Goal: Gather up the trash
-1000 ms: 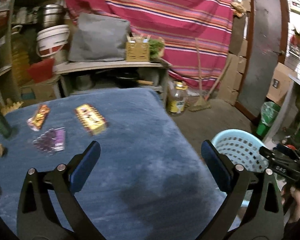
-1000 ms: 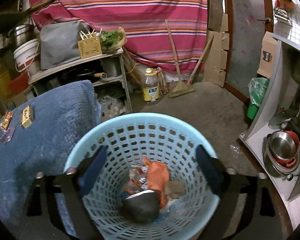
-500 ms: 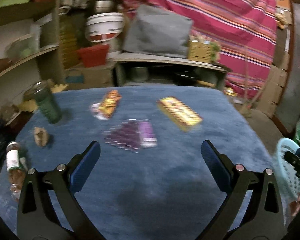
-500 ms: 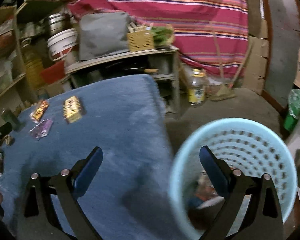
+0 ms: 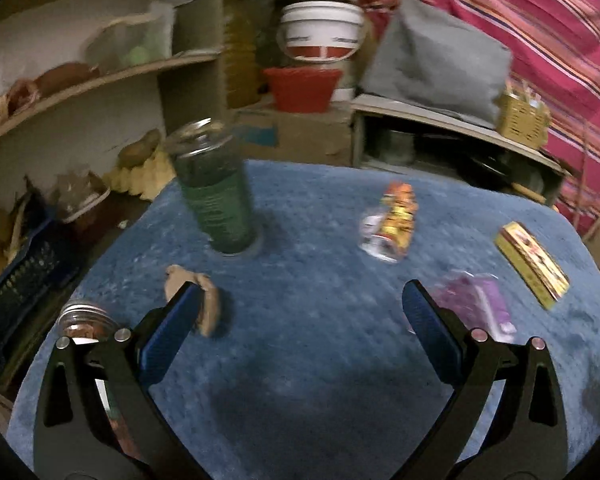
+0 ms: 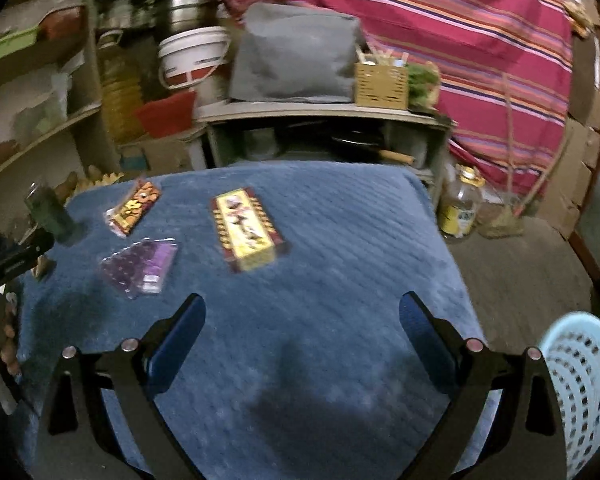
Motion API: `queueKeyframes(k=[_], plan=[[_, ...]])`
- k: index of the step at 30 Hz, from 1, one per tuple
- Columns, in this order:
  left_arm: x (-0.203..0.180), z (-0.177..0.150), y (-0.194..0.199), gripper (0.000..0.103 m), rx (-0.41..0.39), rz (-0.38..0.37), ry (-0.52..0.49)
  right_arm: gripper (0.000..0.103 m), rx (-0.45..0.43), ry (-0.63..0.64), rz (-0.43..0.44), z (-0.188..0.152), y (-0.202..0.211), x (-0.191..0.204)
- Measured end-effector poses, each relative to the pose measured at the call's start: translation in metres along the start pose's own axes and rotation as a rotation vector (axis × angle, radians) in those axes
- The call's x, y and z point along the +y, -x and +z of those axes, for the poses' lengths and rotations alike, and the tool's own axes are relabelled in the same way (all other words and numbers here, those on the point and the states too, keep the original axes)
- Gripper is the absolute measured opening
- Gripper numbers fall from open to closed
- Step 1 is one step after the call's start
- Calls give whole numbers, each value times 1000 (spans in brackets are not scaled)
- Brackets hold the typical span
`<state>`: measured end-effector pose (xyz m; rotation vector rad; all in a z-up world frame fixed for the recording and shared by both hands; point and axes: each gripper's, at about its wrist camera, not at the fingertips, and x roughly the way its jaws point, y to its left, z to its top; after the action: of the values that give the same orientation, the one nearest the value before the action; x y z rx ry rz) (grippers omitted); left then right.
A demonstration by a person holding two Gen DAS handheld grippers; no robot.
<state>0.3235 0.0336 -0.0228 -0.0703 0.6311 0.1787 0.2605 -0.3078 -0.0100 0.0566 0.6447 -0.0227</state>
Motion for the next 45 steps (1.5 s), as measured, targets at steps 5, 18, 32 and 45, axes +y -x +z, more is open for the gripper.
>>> queueKeyframes(k=[5,18,32,45], plan=[[18,6,-16,97,-6,71,27,95,6,30,26,13,-17,22],[38,3,-63,97,97,102,108,95,23,78,67,49,-73,74],[42,-1,-89,97,204,187,100,95,36,175,115,80,-137,171],[34,8,-89,93,171,159,72,95,125,240,87,99,-196,236]])
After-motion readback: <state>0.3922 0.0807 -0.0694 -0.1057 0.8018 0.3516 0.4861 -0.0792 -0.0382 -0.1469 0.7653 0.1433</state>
